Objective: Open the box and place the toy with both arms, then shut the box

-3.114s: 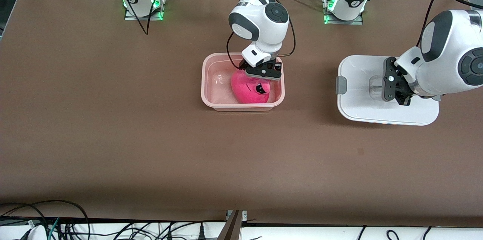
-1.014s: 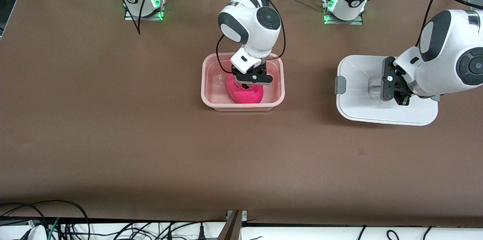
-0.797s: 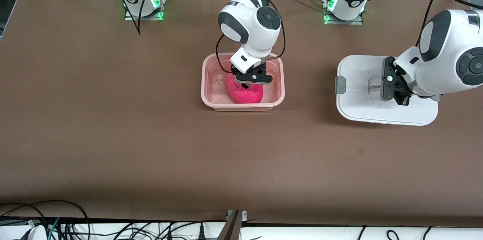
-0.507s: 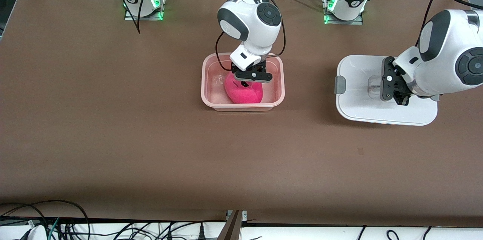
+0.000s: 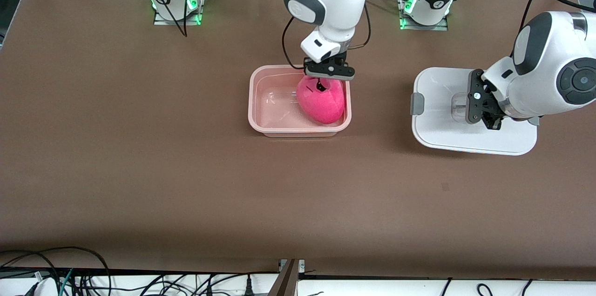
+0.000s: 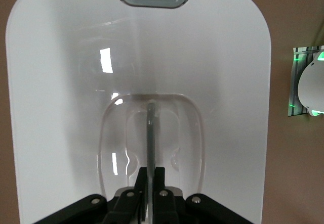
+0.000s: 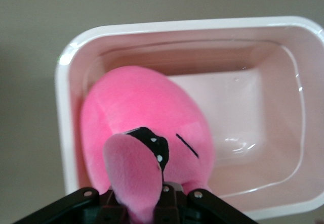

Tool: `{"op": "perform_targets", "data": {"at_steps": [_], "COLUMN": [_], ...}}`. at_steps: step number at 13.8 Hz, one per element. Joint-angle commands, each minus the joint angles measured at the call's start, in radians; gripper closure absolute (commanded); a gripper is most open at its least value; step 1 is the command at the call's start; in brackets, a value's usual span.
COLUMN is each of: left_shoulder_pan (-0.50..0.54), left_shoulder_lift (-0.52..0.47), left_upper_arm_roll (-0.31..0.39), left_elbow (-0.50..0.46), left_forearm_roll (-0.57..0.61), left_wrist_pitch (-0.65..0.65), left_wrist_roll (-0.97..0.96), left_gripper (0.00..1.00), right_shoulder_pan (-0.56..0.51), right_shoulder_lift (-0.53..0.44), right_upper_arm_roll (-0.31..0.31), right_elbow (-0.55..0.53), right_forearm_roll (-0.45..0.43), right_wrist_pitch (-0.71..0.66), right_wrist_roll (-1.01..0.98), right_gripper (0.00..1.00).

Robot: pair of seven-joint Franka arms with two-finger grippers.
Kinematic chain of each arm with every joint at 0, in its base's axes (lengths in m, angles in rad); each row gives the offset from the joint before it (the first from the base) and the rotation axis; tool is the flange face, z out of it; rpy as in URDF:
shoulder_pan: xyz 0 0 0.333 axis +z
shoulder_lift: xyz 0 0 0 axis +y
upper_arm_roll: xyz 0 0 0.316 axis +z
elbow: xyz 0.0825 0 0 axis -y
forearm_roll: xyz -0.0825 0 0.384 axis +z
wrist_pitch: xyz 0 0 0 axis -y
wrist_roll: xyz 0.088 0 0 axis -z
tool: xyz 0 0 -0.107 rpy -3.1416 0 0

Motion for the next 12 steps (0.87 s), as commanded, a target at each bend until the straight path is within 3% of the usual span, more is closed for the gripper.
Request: {"op": "perform_targets", "data": {"at_steps": [1, 6, 12], "left_shoulder_pan": [-0.001, -0.001, -0.001], "left_shoulder_lift": [-0.012, -0.012, -0.012], "left_upper_arm_roll": [0.003, 0.003, 0.003], "left_elbow": [-0.007, -0.007, -0.007], "left_forearm_roll": [-0.014, -0.014, -0.014], "left_wrist_pitch": [-0.001, -0.001, -0.001], "left_wrist_roll": [0.041, 0.041, 0.042], "left_gripper": [1.00, 1.00, 1.00], "right_shoulder_pan": [0.018, -0.047, -0.226], "right_shoulder_lift": [0.004, 0.033, 0.023], "right_upper_arm_roll": [-0.001, -0.004, -0.004], "right_elbow": [0.023, 0.012, 0.003], "right_forearm_roll": [-0.006, 0.002, 0.137], "right_wrist_pitch": [0.030, 0.031, -0.027], "right_wrist_roll": [0.051, 0.019, -0.220], "right_gripper": [1.00, 1.00, 1.00]}}
